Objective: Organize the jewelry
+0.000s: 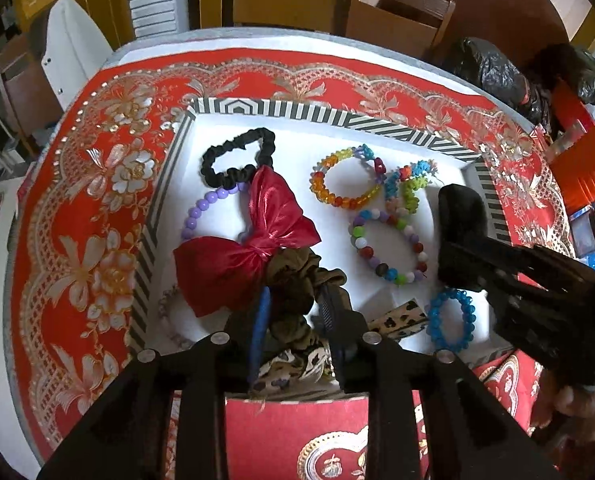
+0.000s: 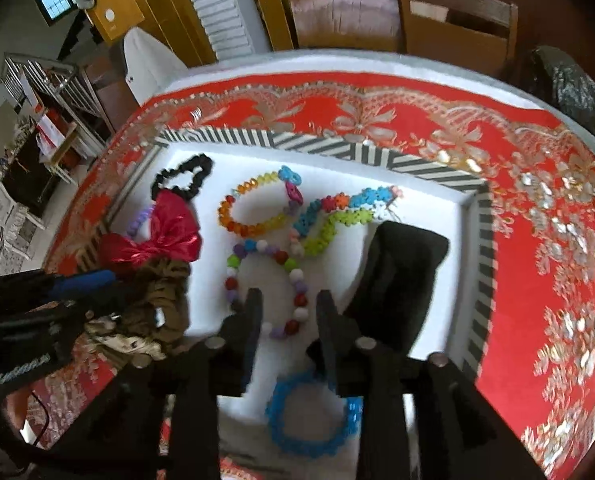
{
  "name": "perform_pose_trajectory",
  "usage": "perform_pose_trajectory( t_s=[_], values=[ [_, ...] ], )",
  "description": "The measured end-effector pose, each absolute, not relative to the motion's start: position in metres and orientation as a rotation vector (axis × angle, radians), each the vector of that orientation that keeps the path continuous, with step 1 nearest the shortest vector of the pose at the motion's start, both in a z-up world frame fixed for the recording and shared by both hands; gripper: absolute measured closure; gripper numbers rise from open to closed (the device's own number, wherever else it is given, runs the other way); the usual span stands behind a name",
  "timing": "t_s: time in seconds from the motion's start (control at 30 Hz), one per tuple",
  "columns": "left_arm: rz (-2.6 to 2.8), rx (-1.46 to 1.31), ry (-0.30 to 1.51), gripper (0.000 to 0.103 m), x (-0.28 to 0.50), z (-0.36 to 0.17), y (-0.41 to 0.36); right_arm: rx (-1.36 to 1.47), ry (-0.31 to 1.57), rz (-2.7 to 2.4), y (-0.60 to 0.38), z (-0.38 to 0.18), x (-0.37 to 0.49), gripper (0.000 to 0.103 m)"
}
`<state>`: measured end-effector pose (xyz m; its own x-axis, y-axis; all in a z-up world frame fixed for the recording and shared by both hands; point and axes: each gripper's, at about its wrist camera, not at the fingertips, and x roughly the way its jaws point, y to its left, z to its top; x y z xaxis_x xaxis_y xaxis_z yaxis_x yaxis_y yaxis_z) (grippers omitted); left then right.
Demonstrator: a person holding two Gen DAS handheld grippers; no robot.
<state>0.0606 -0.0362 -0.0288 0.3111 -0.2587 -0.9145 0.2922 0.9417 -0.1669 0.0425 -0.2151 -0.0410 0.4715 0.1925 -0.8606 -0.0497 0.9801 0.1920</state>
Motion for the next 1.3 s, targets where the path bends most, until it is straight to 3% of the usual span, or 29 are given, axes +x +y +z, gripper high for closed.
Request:
perform_pose_trajectory(
  t_s=[0.2,0.53,1.3],
  values=[
    [-0.365,0.061,1.152,0.09,0.044,-0.01,-0.037,0.167,0.996,0.101,-0.219,-0.012,0.008,0.063],
    [-0.352,0.116,1.034,0.09,0.006,0.027,-0.037,0.196,0.89,0.006,-0.219,0.023,-0.05,0.043],
    [-0.305,0.143,0.866,0.09,-0.051,0.08,-0.014,0.188,0.775,-0.064,-0.192,0.067,-0.115,0.034]
  ],
)
